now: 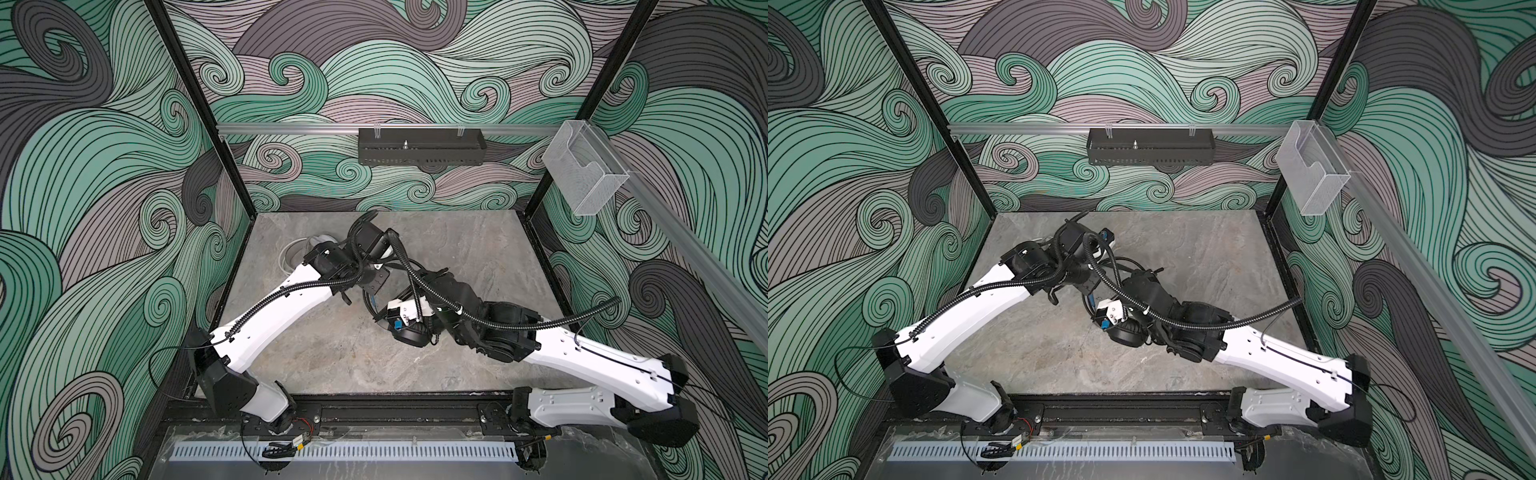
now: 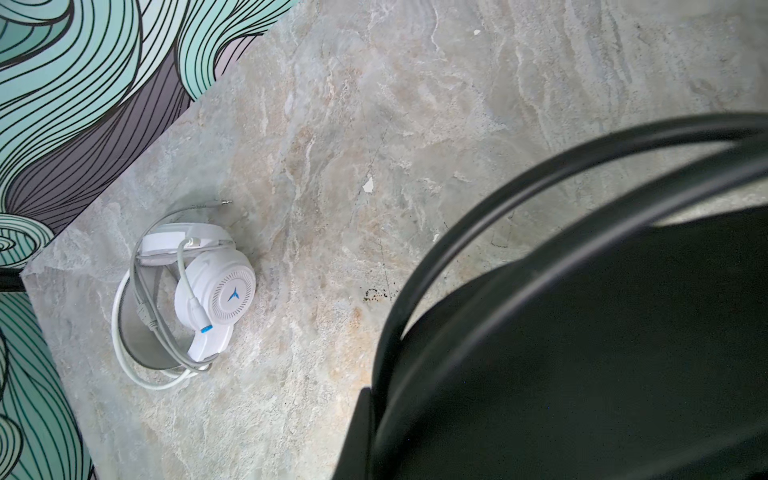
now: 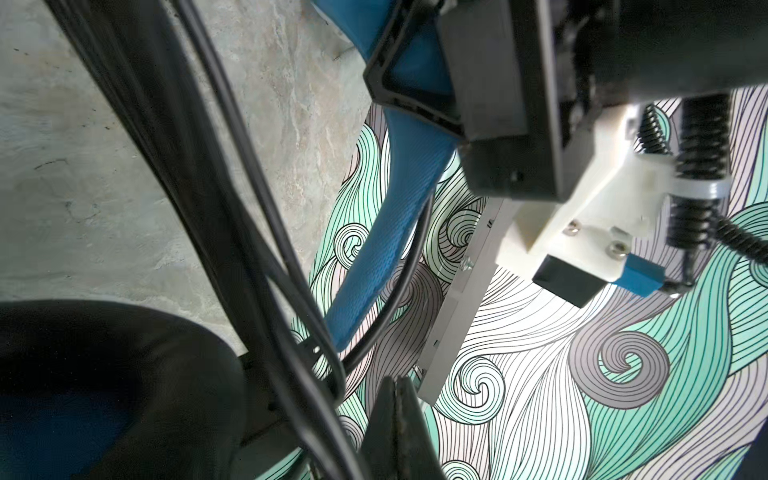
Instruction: Wrap the headphones
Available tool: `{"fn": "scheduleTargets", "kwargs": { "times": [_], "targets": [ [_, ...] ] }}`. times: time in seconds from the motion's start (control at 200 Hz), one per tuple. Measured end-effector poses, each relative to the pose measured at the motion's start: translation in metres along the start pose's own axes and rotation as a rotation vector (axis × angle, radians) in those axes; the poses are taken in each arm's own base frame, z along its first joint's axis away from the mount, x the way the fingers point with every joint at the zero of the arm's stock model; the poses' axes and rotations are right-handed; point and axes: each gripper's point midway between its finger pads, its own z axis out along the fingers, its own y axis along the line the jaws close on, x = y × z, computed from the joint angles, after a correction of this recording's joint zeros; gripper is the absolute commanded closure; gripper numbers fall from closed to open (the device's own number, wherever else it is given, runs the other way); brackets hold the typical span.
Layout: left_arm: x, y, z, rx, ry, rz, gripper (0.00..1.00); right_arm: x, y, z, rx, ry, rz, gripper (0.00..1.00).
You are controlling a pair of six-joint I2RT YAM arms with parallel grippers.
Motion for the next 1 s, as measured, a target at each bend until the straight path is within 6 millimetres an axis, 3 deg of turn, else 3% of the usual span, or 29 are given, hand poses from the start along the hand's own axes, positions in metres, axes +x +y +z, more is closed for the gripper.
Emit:
{"fn": "scheduleTargets", "kwargs": {
  "times": [0.325,0.645,0.931,1.001],
  "targets": [
    [-0.003,-0.028,-0.016,0.112,-0.053,0.127,1.00,0.000,0.015,-0.010,-0.048,-0.081,0.102,1.00],
    [-0.003,-0.031,-0.020,0.133,-0.061,0.141,1.00,0.001,0.032,-0.013,-0.056,-0.134,0.167,0.99],
    [0.005,-0.030,-0.018,0.124,-0.024,0.160,1.00,-0.002,0.037,-0.013,-0.042,-0.167,0.232,0.86],
    [0.009,-0.028,-0.020,0.122,-0.005,0.178,1.00,0.008,0.037,-0.015,-0.038,-0.145,0.258,0.86]
  ]
}}
